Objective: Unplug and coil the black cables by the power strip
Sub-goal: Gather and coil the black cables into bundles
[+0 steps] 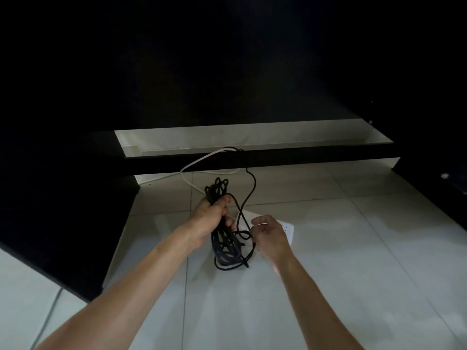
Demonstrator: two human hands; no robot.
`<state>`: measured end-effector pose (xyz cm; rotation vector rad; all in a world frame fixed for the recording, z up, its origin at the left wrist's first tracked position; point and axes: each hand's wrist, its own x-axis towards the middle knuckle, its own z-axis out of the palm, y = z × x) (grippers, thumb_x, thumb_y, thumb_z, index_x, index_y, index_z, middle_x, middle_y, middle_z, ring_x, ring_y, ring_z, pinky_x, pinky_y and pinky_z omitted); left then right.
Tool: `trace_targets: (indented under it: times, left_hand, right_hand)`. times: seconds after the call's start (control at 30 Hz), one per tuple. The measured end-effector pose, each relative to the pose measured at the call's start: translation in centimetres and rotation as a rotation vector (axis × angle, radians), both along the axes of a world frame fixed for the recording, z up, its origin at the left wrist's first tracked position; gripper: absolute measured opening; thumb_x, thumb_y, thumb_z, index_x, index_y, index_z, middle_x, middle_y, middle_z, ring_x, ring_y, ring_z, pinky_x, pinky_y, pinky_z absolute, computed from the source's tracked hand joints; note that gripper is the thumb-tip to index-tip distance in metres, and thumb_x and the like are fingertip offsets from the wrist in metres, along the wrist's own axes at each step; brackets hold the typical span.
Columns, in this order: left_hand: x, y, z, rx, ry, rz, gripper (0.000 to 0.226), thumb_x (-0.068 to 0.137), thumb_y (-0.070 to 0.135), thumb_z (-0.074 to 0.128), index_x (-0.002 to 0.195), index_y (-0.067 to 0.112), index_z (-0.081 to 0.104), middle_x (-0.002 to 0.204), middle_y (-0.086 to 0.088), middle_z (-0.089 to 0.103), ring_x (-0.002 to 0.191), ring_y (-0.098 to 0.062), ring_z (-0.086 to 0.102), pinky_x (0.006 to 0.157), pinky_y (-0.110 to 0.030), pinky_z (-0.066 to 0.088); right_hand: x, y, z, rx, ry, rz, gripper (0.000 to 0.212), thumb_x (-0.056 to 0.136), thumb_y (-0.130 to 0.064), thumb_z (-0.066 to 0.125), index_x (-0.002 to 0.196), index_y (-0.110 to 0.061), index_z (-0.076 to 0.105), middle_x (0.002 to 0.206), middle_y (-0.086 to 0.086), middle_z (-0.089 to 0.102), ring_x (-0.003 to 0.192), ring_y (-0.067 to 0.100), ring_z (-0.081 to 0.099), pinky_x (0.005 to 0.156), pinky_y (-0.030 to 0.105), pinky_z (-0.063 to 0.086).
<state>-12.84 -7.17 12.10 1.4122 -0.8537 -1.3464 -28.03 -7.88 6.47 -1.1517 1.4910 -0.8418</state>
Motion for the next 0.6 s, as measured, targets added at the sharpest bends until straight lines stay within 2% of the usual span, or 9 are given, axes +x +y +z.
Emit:
trace_targets:
  times: [0.07,0.13,0.2,0.27,0.37,0.43,0.5,0.6]
  left_hand:
    - [0.3,0.2,0.2,0.022,0.071,-0.033,0.016,0.101,0.019,0.046,0.095,0.008,0.056,0.051,0.005,0.038,0.038,-0.012,0.038,0.050,-0.031,0.047]
    - [0.5,0.4,0.2,0.039,0.075,-0.071,0.017,0.101,0.019,0.047,0.091,0.011,0.058,0.050,0.007,0.037,0.038,-0.010,0.031,0.043,-0.027,0.039]
    - [0.9,0.6,0.1,0.048,0.045,-0.074,0.016,0.100,0.020,0.048,0.091,0.012,0.059,0.051,0.007,0.037,0.038,-0.009,0.028,0.039,-0.024,0.033]
    - [1.5,0.4,-0.1,0.058,-0.018,-0.034,0.015,0.099,0.019,0.048,0.093,0.011,0.060,0.053,0.005,0.035,0.036,-0.009,0.027,0.036,-0.021,0.029]
    - [2.1,0.2,-0.9,0.074,-0.167,-0.002,0.018,0.098,0.020,0.048,0.101,0.007,0.061,0.054,0.004,0.036,0.036,-0.009,0.030,0.037,-0.021,0.029]
    - [2.3,0.1,-1.8,0.080,-0.292,-0.030,0.024,0.096,0.025,0.050,0.104,0.005,0.061,0.056,0.003,0.040,0.038,-0.011,0.035,0.041,-0.023,0.033]
    - [1.8,0.0,-2.7,0.081,-0.377,-0.071,0.027,0.095,0.032,0.050,0.099,0.008,0.061,0.059,0.003,0.045,0.041,-0.013,0.040,0.049,-0.027,0.038]
    - [0.9,0.2,-3.0,0.079,-0.377,-0.096,0.039,0.093,0.048,0.048,0.096,0.012,0.063,0.055,0.006,0.050,0.043,-0.015,0.044,0.056,-0.030,0.041]
  right_hand:
    - [0.3,0.1,-1.2,-0.045,0.127,0.064,0.023,0.092,-0.014,0.061,0.113,-0.026,0.059,0.107,-0.001,0.057,0.087,0.015,0.057,0.060,0.013,0.040]
    - [0.6,-0.2,-1.4,-0.046,0.143,0.150,0.031,0.095,-0.019,0.059,0.123,-0.031,0.056,0.109,-0.005,0.055,0.094,0.014,0.057,0.068,0.014,0.042]
    - [0.8,-0.6,-1.2,-0.047,0.104,0.220,0.019,0.096,-0.024,0.059,0.115,-0.027,0.063,0.097,-0.004,0.065,0.080,0.012,0.060,0.063,0.018,0.043]
    - [0.5,-0.8,-0.9,-0.103,0.058,0.217,0.012,0.095,-0.027,0.062,0.097,-0.017,0.068,0.079,-0.004,0.066,0.070,0.012,0.057,0.062,0.020,0.042]
    - [-0.4,-0.5,0.0,-0.180,-0.080,0.186,0.014,0.092,-0.022,0.069,0.086,-0.013,0.060,0.069,-0.005,0.060,0.066,0.009,0.054,0.062,0.014,0.043]
    - [-0.6,0.0,0.6,-0.205,-0.102,0.235,0.025,0.087,-0.026,0.074,0.084,-0.018,0.051,0.062,-0.008,0.050,0.061,0.008,0.046,0.060,0.020,0.040]
    - [-0.7,0.3,1.1,-0.211,-0.071,0.282,0.038,0.082,-0.033,0.079,0.088,-0.017,0.045,0.062,-0.008,0.036,0.060,0.010,0.034,0.058,0.024,0.032]
    - [-0.5,0.4,1.9,-0.221,-0.012,0.334,0.048,0.080,-0.035,0.080,0.100,-0.013,0.042,0.071,-0.006,0.034,0.059,0.005,0.033,0.055,0.020,0.033]
